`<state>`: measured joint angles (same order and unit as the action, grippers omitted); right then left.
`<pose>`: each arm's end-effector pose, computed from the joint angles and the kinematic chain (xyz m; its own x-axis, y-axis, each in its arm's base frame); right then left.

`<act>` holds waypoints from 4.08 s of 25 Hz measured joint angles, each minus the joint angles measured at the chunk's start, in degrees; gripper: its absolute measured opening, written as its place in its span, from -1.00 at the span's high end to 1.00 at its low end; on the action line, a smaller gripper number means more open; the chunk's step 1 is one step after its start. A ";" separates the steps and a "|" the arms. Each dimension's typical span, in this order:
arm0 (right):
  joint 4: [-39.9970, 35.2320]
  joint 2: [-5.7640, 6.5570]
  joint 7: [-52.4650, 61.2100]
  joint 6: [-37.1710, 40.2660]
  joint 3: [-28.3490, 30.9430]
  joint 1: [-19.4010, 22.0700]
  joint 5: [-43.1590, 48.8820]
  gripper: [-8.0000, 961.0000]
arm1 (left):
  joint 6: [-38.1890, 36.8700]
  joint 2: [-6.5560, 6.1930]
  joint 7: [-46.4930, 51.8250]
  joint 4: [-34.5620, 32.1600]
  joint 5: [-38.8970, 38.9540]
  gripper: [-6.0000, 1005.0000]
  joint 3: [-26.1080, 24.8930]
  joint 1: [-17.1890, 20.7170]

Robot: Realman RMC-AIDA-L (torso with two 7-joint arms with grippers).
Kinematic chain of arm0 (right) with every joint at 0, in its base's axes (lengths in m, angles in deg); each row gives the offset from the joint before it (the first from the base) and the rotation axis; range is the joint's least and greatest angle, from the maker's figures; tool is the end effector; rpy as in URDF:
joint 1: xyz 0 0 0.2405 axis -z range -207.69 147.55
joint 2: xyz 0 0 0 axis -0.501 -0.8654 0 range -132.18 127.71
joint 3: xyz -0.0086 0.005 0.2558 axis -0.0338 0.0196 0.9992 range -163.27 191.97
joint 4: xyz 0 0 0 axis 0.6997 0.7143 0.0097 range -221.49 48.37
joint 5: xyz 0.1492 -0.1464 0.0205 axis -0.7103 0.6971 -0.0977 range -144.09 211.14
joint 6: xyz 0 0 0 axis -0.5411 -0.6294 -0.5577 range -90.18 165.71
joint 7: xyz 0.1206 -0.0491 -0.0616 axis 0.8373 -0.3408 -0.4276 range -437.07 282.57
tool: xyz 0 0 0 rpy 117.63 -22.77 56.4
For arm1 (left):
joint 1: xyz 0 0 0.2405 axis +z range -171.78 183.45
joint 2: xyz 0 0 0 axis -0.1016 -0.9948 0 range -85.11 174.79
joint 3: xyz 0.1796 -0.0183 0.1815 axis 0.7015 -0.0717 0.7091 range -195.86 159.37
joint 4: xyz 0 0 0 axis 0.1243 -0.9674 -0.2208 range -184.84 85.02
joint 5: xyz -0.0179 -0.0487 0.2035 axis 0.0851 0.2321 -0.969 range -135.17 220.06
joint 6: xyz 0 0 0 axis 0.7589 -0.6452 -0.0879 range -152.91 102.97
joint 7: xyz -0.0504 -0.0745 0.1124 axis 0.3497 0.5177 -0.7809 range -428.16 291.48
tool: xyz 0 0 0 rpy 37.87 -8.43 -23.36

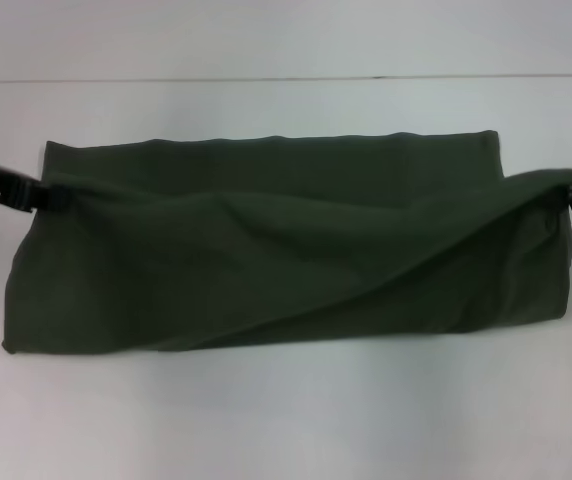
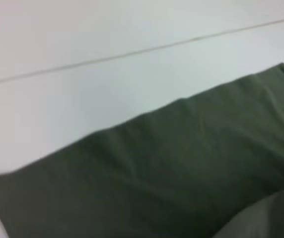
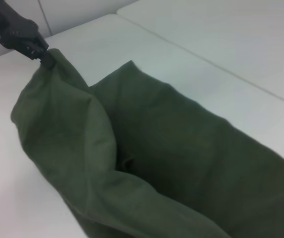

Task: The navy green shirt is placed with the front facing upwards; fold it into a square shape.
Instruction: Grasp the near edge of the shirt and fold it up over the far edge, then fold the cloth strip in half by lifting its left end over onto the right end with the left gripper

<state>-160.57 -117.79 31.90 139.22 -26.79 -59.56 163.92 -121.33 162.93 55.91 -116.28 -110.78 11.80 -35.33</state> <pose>0.2368 0.3397 0.1081 0.8709 -0.4547 -0.1864 -0.4913 -0.8129 -0.3127 -0.2484 0.3755 0.0965 0.6307 0.7546 0.1809 0.7533 -0.5394 -0.3762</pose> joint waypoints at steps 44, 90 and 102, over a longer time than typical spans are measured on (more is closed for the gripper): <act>23.43 0.56 -10.73 -40.32 -5.02 -11.46 3.23 0.94 | 33.75 1.71 1.08 12.74 -0.23 0.92 5.41 -2.33; 18.38 -4.36 -26.87 -6.19 -5.32 6.14 -17.14 -0.91 | 10.12 5.70 -17.54 5.70 37.82 -0.86 4.92 18.70; 23.99 -4.02 -34.87 -3.81 -5.89 6.73 -16.66 -0.92 | 14.15 5.76 -17.89 2.56 28.40 -0.86 4.41 21.76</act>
<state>-136.58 -121.81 -2.96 135.41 -32.67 -52.82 147.26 -107.18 168.69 38.02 -113.71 -82.38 16.21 -13.57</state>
